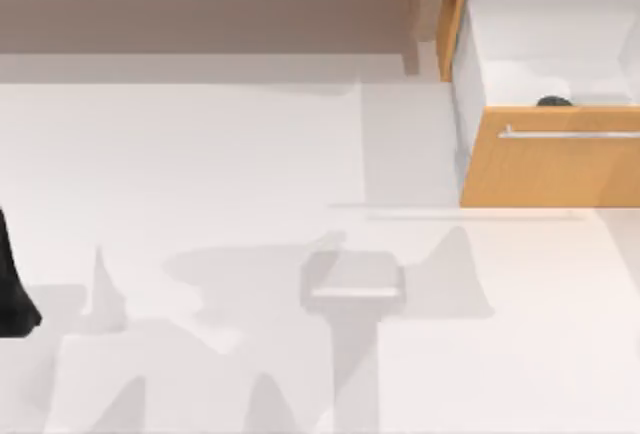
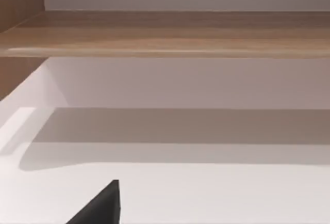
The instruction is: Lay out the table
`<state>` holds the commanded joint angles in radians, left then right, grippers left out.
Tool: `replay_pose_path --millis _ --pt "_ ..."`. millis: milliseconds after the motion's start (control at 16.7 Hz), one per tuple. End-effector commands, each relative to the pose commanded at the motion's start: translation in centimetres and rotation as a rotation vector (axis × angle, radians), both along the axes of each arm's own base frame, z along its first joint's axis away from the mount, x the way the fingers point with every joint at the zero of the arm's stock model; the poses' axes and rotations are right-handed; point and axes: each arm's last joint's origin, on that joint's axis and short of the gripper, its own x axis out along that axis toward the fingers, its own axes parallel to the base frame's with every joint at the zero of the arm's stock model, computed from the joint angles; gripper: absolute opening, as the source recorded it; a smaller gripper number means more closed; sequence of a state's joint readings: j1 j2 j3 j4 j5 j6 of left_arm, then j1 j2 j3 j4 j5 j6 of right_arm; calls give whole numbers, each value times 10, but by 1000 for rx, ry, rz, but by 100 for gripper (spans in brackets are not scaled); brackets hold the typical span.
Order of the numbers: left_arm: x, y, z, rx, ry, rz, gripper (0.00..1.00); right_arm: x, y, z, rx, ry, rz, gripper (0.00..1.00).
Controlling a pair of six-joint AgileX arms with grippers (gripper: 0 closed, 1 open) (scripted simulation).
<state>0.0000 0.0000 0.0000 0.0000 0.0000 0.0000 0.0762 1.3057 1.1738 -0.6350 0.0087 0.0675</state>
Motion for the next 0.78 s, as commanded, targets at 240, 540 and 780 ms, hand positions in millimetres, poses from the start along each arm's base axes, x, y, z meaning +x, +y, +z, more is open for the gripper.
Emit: replay_pose_path --millis 240,540,780 --pt "0 0 0 0 0 0 100 55 7 -11 -2 166 -15 100" --pt "0 0 0 0 0 0 100 123 18 -54 -13 397 -22 100" --pt "0 0 0 0 0 0 100 173 36 -102 -31 568 -8 100"
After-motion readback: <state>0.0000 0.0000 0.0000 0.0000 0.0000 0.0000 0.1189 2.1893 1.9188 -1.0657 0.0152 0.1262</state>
